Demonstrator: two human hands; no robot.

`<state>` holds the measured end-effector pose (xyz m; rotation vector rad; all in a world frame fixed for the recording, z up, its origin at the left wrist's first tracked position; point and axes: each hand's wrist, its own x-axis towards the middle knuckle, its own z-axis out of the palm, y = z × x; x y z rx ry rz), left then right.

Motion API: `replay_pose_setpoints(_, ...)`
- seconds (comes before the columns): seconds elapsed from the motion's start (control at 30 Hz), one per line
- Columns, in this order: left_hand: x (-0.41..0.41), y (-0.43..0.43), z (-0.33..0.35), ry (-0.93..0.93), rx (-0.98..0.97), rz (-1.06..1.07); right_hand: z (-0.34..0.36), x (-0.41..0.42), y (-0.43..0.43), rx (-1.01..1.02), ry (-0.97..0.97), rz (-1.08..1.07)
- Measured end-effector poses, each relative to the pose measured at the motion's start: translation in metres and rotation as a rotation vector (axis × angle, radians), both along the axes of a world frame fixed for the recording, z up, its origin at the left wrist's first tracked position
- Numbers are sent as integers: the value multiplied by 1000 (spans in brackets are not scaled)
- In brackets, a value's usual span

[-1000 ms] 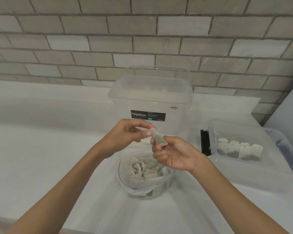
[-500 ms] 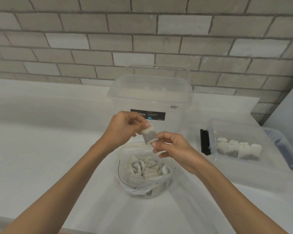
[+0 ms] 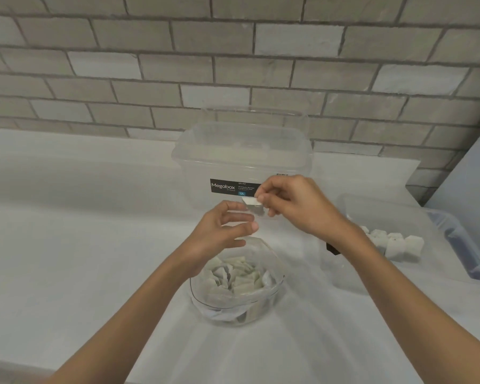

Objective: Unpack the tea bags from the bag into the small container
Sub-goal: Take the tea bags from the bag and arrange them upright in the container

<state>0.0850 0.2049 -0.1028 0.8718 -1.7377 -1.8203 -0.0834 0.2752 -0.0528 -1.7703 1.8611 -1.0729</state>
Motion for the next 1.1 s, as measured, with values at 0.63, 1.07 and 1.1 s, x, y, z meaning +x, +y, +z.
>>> replay_pose_setpoints(0.63, -6, -13, 15, 21, -315, 108, -19, 4, -1, 44, -57, -55)
replay_pose_setpoints(1.07, 22, -34, 2, -276, -649, 129, -86, 36, 7, 382, 305, 151)
replay_pose_setpoints(1.1, 24, -34, 3, -279, -660, 128, -90, 38, 7, 391, 329, 166)
